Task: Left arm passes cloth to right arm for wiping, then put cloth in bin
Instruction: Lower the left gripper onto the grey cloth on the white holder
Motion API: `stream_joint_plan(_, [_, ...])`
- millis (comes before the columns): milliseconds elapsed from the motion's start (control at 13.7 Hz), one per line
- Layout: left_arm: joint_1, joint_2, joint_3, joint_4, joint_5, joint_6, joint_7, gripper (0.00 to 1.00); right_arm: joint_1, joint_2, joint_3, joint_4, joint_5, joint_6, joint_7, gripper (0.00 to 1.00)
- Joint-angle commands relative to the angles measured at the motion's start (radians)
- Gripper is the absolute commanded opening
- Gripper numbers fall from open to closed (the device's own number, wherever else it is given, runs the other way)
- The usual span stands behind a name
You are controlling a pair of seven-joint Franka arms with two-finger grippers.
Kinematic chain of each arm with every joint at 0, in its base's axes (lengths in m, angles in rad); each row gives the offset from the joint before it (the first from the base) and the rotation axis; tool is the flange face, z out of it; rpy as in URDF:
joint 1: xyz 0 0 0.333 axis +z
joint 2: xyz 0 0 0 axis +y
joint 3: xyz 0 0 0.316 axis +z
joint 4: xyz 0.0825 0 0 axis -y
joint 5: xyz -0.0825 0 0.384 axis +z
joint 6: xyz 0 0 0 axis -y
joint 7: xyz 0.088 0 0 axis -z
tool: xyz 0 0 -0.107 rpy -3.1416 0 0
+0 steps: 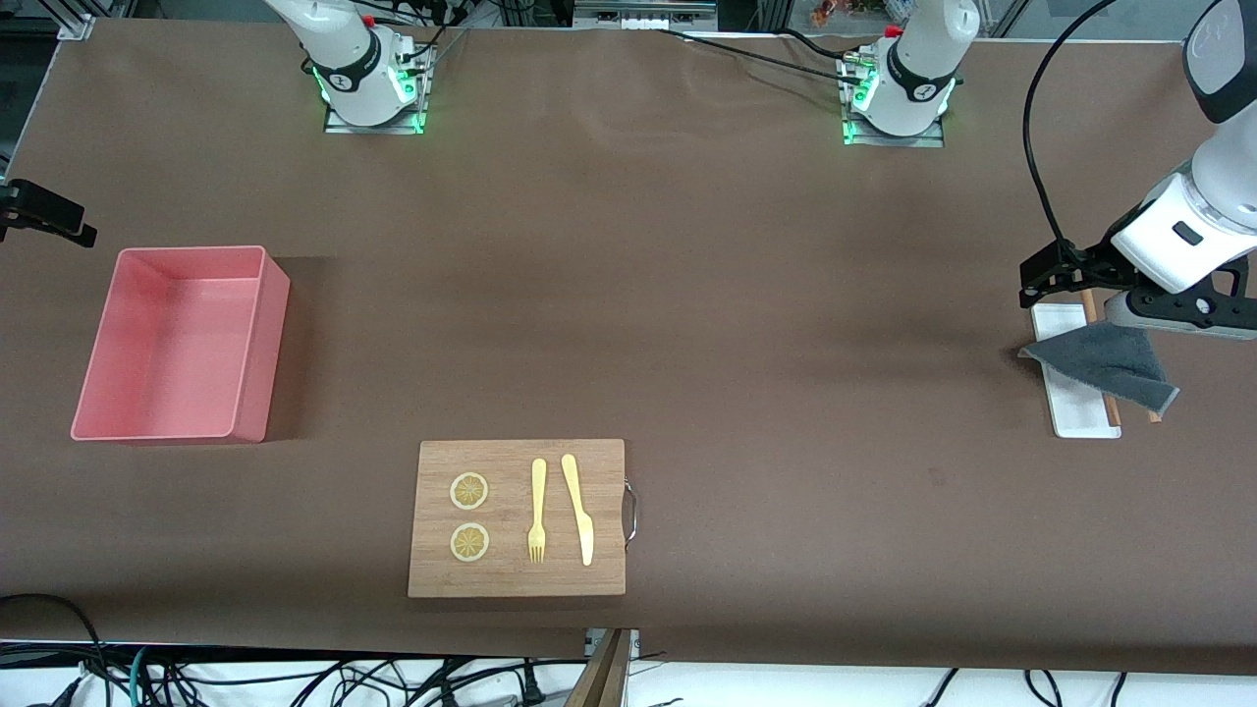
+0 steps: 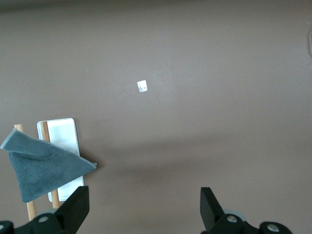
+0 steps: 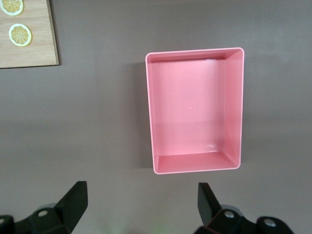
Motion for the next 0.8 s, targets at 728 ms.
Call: stream_joint_plan(728, [0.005,0.027,-0.001,0.027,0.006,-0.032,0.004,1.0,-0.009,-0.005,-0.009,-0.001,0.015,0.002,-0.016,1.0])
